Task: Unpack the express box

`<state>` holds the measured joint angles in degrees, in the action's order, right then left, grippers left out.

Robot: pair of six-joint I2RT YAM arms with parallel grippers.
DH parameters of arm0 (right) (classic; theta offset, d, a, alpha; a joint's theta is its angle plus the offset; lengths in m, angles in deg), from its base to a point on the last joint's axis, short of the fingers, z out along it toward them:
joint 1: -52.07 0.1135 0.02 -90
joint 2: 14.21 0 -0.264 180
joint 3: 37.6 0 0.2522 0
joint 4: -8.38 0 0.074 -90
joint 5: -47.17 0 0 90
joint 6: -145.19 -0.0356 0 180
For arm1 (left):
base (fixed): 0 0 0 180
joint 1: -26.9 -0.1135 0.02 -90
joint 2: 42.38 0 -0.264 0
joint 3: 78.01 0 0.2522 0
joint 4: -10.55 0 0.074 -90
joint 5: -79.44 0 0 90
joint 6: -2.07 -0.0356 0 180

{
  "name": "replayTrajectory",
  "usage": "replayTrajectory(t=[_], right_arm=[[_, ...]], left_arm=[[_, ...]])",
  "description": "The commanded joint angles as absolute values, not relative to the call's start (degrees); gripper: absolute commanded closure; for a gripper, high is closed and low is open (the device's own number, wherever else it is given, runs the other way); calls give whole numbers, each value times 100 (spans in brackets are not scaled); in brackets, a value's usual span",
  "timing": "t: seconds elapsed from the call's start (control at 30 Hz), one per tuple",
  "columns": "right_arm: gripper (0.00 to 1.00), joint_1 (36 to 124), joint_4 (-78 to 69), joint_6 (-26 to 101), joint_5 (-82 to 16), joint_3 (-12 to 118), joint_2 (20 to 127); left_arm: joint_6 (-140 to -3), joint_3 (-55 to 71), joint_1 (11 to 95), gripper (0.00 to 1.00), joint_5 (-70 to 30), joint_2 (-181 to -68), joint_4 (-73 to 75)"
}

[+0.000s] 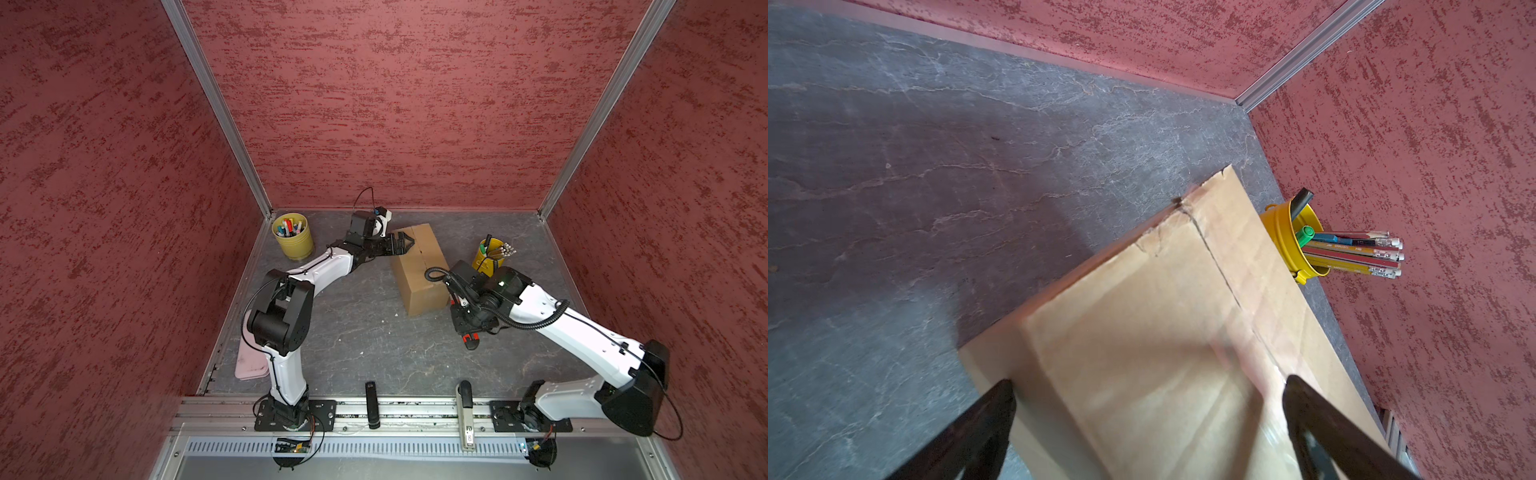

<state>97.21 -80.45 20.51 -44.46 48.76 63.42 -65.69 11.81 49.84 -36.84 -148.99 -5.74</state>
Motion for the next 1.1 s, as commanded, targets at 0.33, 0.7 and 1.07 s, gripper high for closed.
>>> replayTrajectory(t=[0.33, 0.7, 1.07], right_arm=[[100, 9685, -8001, 2027, -4590, 5140, 6366], [100, 9689, -7956, 2020, -4523, 5035, 6343], [100, 9678, -7925, 2021, -4520, 4921, 6305]], left_arm=[[-6596, 1240, 5010, 0, -3692, -14992, -462], [-6588, 1240, 5010, 0, -3696, -15005, -468], [-6586, 1248, 5010, 0, -3700, -15001, -471]])
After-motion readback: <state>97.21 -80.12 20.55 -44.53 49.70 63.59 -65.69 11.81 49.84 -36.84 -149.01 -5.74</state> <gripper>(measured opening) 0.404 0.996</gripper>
